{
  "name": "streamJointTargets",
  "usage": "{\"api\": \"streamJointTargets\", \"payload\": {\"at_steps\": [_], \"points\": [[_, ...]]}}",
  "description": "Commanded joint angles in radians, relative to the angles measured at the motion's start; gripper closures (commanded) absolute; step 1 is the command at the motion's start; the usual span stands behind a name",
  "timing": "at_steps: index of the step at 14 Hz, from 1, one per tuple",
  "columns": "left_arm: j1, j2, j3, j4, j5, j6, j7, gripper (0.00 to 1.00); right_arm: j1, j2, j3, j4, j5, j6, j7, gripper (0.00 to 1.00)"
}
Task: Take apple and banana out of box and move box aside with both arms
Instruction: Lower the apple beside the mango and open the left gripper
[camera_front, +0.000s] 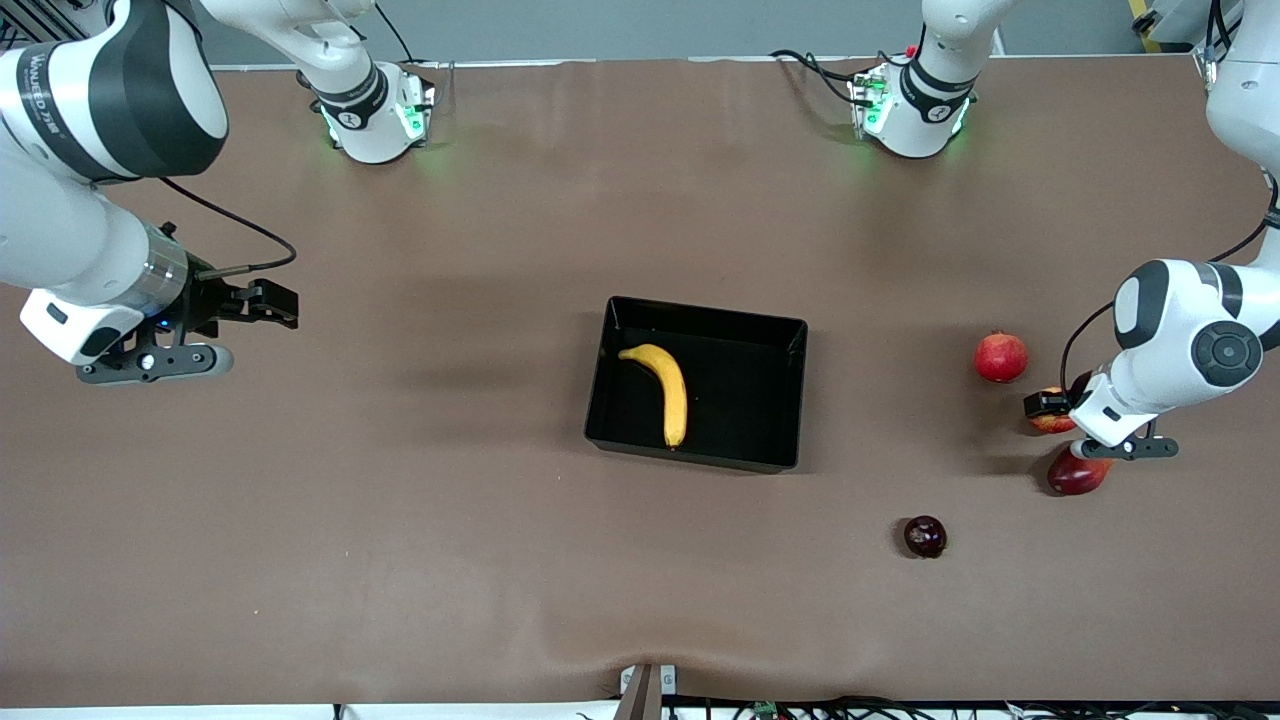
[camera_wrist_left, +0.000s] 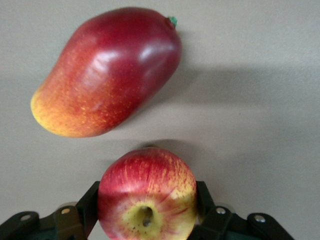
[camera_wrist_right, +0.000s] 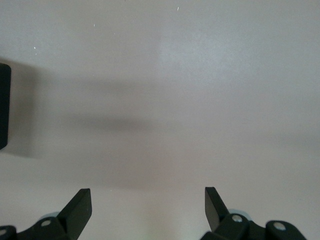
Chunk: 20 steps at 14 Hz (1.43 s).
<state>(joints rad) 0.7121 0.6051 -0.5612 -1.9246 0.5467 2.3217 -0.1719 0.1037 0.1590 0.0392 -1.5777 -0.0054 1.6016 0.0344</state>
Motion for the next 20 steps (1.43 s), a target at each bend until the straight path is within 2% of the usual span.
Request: {"api": "streamJointTargets", "payload": {"at_steps": [1,2,5,7,10,12,16,18,20], "points": [[0.02,0.008,-0.014,-0.01,0.022,0.024,0.005,0.22,-0.007,0.01,0.008,0.021,0.002,-0.005,0.013,0.0],[0.018,0.007,-0.014,-0.011,0.022,0.027,0.005,0.0,-0.007,0.01,0.007,0.021,0.002,-0.005,0.013,0.0],[0.017,-0.01,-0.019,-0.004,0.022,0.015,-0.006,0.0,-0.005,0.011,0.007,0.021,0.002,-0.003,0.013,0.0],[0.012,-0.062,-0.035,0.004,0.009,-0.027,-0.011,0.0,-0.004,0.013,0.007,0.021,0.002,-0.005,0.013,0.0],[0.012,-0.123,-0.158,0.068,0.004,-0.204,-0.084,0.0,-0.001,0.019,0.008,0.021,0.001,-0.003,0.013,0.0],[0.012,-0.127,-0.25,0.13,0.003,-0.329,-0.144,0.0,-0.001,0.019,0.007,0.021,0.001,-0.003,0.013,0.0],[0.004,-0.114,-0.397,0.147,-0.014,-0.378,-0.309,0.0,-0.001,0.019,0.007,0.021,0.001,-0.005,0.013,0.0],[-0.061,-0.107,-0.42,0.147,-0.036,-0.378,-0.429,0.0,-0.001,0.019,0.007,0.021,0.001,-0.005,0.013,0.0],[-0.185,-0.094,-0.417,0.151,-0.037,-0.377,-0.583,0.0,0.001,0.019,0.007,0.021,0.001,-0.005,0.013,0.0]]}}
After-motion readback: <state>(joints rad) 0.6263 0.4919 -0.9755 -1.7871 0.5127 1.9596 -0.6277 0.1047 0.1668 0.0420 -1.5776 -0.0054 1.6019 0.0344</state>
